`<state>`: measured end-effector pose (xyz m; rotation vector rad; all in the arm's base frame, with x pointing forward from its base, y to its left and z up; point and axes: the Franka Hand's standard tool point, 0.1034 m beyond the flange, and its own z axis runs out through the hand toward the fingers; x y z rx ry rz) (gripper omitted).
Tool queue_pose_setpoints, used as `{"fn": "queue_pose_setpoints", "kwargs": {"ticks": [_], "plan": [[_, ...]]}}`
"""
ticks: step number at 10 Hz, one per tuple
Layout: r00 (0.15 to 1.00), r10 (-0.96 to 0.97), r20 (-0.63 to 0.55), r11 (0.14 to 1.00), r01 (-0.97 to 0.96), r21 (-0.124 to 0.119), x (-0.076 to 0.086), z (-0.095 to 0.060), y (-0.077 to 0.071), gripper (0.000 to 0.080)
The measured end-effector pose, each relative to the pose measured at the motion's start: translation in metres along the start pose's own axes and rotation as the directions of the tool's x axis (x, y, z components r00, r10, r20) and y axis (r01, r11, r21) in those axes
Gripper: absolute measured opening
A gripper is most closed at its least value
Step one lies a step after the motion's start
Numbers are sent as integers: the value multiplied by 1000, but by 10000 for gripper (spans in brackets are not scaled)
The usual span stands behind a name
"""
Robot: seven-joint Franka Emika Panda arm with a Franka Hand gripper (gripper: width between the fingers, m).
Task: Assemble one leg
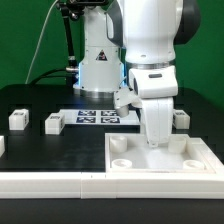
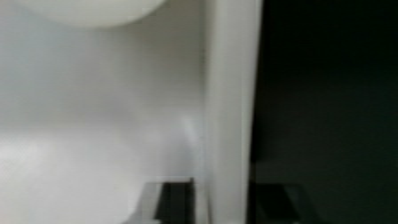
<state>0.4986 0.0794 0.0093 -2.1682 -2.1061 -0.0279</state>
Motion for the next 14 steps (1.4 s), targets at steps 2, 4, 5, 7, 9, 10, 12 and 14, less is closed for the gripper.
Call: {"fn": "queue_pose_setpoints", "kwargs": {"ticks": [2, 4, 5, 7, 9, 10, 12, 14], "plan": [[1000, 1, 0, 1000, -1, 0, 0, 0, 0, 441], [1000, 1, 0, 1000, -1, 0, -1, 0, 0, 597], [1000, 1, 0, 1000, -1, 0, -1, 0, 0, 633], [1000, 2, 0, 1000, -2, 0, -1, 0, 0, 648], [1000, 2, 0, 1000, -2, 0, -1, 0, 0, 648], [1000, 2, 1, 1000, -2, 0, -1, 0, 0, 648], [999, 47, 14, 999, -47, -21, 1, -23, -9, 648], [997, 70, 23, 997, -69, -38, 5, -40, -17, 648]]}}
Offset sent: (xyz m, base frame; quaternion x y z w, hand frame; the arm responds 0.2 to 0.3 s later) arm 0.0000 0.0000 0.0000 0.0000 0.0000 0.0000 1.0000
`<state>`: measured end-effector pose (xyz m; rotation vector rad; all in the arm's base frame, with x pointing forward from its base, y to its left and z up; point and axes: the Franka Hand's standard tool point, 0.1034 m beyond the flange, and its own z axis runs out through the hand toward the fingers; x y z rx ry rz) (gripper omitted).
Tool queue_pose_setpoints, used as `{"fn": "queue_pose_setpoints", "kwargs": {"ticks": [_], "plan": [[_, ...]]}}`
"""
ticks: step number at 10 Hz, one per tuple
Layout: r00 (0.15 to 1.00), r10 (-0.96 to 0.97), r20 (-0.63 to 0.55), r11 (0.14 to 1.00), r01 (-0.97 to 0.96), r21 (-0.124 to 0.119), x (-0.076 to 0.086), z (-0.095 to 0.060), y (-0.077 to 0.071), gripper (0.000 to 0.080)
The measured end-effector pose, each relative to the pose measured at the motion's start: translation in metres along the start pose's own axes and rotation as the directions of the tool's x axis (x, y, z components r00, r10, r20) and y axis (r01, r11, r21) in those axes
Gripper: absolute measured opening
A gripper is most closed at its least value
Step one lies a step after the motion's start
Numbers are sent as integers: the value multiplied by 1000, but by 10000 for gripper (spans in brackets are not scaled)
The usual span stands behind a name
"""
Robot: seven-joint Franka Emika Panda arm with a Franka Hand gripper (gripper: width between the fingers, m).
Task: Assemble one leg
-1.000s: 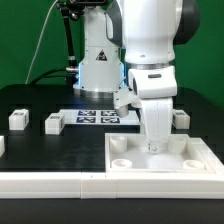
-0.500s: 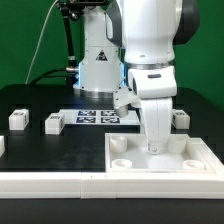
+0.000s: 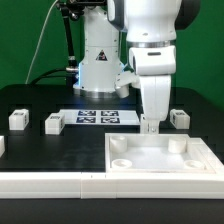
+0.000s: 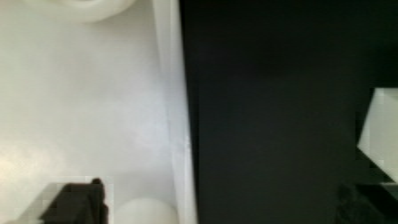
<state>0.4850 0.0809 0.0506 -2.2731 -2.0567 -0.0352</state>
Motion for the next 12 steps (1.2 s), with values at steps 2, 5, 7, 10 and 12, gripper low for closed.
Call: {"fn": "queue_pose_setpoints", "kwargs": {"ticks": [2, 5, 7, 10, 12], "plan": [[999, 37, 4, 999, -37, -5, -1, -5, -5, 648], [988, 153, 3, 988, -153, -1, -2, -3, -5, 648], [941, 339, 1, 941, -339, -3, -1, -3, -8, 648], [735, 678, 15, 735, -678, 1, 9, -3, -39, 648], [551, 834, 21, 551, -834, 8, 25, 0, -52, 648]]}}
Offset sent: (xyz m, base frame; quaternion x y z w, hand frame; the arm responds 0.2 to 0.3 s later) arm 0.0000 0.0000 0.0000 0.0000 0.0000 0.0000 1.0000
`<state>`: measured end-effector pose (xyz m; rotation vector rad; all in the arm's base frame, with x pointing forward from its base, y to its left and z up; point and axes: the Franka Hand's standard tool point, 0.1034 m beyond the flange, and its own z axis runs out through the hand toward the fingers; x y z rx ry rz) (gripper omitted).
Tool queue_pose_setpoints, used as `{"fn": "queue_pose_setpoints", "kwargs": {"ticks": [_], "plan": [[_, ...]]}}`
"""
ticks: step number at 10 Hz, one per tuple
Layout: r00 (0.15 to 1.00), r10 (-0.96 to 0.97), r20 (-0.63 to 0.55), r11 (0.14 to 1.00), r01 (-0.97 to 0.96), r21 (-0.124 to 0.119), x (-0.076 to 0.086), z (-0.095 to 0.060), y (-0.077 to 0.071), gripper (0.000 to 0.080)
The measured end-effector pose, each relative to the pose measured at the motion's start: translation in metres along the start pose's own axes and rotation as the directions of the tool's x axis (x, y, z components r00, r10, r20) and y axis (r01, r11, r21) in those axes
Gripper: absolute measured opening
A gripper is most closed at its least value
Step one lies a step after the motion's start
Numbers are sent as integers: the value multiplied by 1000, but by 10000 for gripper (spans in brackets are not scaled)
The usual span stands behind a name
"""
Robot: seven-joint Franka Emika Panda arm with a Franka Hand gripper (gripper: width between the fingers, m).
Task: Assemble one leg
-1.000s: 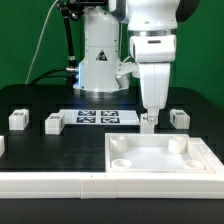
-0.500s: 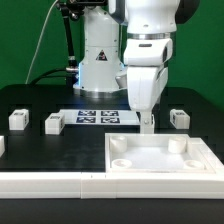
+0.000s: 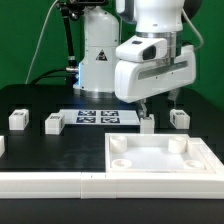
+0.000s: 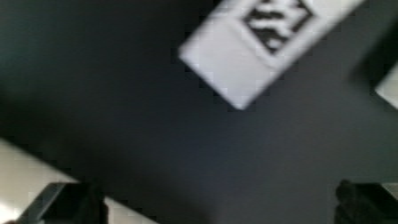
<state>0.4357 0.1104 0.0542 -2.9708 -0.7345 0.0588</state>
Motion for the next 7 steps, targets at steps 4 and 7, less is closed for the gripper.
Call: {"fn": "queue_pose_setpoints", "kwargs": {"ticks": [4, 7], "plan": [[973, 230, 2, 973, -230, 23, 1, 1, -7, 648], [977, 212, -10, 977, -212, 26, -11, 10, -31, 648]]}}
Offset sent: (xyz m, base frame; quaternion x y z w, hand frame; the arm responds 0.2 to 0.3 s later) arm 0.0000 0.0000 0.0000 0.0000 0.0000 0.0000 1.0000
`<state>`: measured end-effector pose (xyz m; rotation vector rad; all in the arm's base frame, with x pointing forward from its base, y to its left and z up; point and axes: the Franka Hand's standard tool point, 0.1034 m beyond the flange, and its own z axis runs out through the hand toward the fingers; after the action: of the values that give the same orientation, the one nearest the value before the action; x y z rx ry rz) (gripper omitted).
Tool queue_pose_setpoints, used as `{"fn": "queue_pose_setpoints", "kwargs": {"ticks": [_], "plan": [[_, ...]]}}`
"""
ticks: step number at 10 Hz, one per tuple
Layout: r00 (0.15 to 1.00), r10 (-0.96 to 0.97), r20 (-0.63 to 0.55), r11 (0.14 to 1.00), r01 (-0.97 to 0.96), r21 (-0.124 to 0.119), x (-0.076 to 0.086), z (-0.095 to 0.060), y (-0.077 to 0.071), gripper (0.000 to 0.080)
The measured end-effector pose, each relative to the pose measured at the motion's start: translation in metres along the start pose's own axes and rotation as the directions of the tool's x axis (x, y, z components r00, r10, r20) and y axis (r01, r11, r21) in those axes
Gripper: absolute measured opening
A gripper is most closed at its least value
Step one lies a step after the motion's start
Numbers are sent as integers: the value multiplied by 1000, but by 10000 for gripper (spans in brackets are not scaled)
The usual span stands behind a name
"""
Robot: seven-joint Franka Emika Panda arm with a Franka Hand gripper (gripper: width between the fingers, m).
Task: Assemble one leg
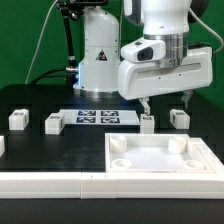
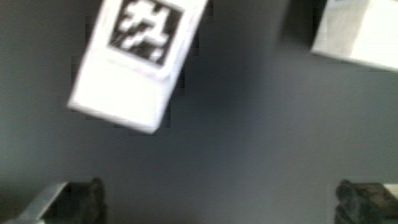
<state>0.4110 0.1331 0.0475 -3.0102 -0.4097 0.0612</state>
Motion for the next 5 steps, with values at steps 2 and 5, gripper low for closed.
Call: {"fn": "queue_pose_setpoints", "kwargs": {"ticks": [2, 5], "plan": [[999, -31, 15, 1000, 31, 2, -11, 3, -14, 648], [999, -29, 14, 1000, 29, 2, -10, 3, -12, 648]]}}
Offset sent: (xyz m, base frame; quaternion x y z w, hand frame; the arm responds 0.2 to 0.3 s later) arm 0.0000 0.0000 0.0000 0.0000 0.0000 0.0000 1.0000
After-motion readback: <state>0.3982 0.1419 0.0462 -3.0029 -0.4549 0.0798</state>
